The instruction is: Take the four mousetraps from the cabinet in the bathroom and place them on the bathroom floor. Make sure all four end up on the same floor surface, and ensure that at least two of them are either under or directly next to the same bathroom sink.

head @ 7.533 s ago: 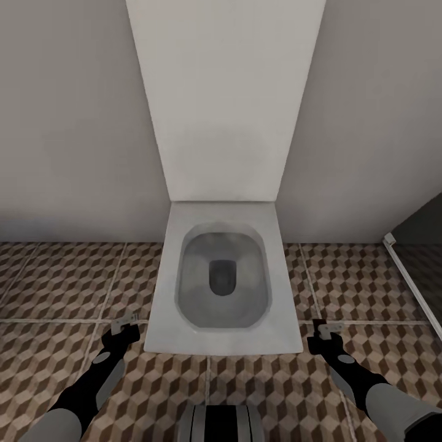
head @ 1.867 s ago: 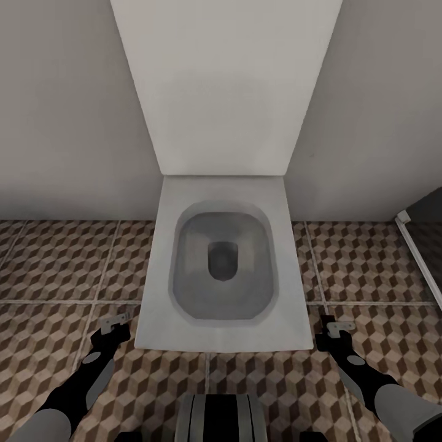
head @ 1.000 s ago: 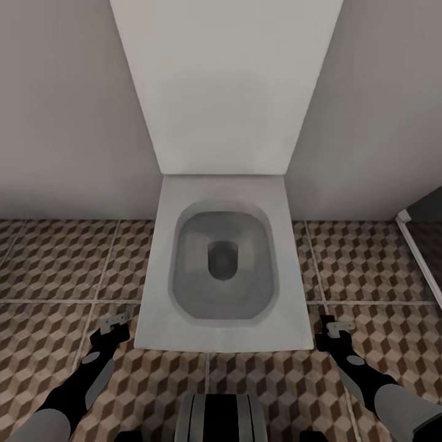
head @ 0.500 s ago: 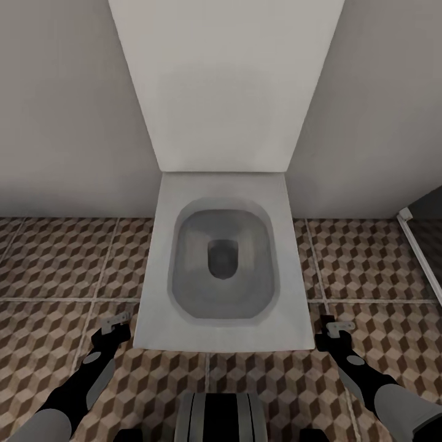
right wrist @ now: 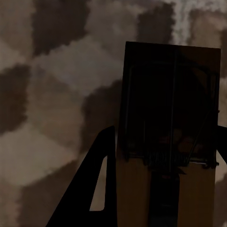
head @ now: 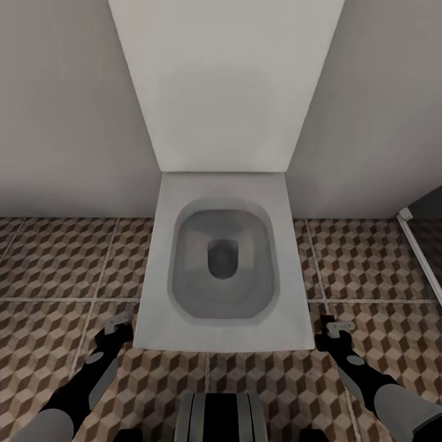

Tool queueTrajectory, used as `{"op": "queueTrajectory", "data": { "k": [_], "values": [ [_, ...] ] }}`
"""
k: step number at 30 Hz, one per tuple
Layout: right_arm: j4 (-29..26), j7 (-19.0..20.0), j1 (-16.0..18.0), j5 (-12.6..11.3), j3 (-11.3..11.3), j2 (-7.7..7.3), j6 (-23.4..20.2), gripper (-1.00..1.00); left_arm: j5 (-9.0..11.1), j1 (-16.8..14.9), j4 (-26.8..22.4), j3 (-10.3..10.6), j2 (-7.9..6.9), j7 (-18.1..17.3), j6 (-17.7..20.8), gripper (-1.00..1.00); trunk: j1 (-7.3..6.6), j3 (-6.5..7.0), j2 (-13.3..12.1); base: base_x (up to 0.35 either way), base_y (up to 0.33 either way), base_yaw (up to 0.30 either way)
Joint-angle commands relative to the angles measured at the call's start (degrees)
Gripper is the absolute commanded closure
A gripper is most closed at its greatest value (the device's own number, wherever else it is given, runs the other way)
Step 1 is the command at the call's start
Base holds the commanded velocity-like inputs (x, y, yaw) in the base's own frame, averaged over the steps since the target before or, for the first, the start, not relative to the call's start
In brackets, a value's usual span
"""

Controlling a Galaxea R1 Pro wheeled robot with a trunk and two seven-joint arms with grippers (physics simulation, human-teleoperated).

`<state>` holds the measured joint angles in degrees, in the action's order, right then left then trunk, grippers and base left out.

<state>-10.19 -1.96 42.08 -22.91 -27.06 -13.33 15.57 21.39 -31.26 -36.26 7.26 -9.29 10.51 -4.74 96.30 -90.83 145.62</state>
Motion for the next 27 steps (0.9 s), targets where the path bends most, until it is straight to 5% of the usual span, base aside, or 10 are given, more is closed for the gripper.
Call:
{"op": "queueTrajectory", "data": {
  "k": [1, 12, 27],
  "values": [
    [0.0, 0.1, 0.0, -0.6, -0.4, -0.03, 0.2, 1.0, 0.4, 0.0, 0.0, 1.0, 0.03, 0.6, -0.2, 1.0, -0.01, -0.03, 0.0, 0.0, 0.0, 0.0],
    [0.0, 0.1, 0.0, -0.5, -0.5, 0.02, 0.2, 1.0, 0.1, 0.0, 0.0, 7.2, 0.27, 0.7, -6.7, 1.0, -0.01, -0.03, 0.0, 0.0, 0.0, 0.0],
    [0.0, 0.1, 0.0, -0.5, -0.5, 0.06, 0.2, 1.0, -0.1, 0.0, 0.0, 7.3, -0.84, 0.8, -8.3, 1.0, -0.01, -0.03, 0.0, 0.0, 0.0, 0.0]
  ]
}}
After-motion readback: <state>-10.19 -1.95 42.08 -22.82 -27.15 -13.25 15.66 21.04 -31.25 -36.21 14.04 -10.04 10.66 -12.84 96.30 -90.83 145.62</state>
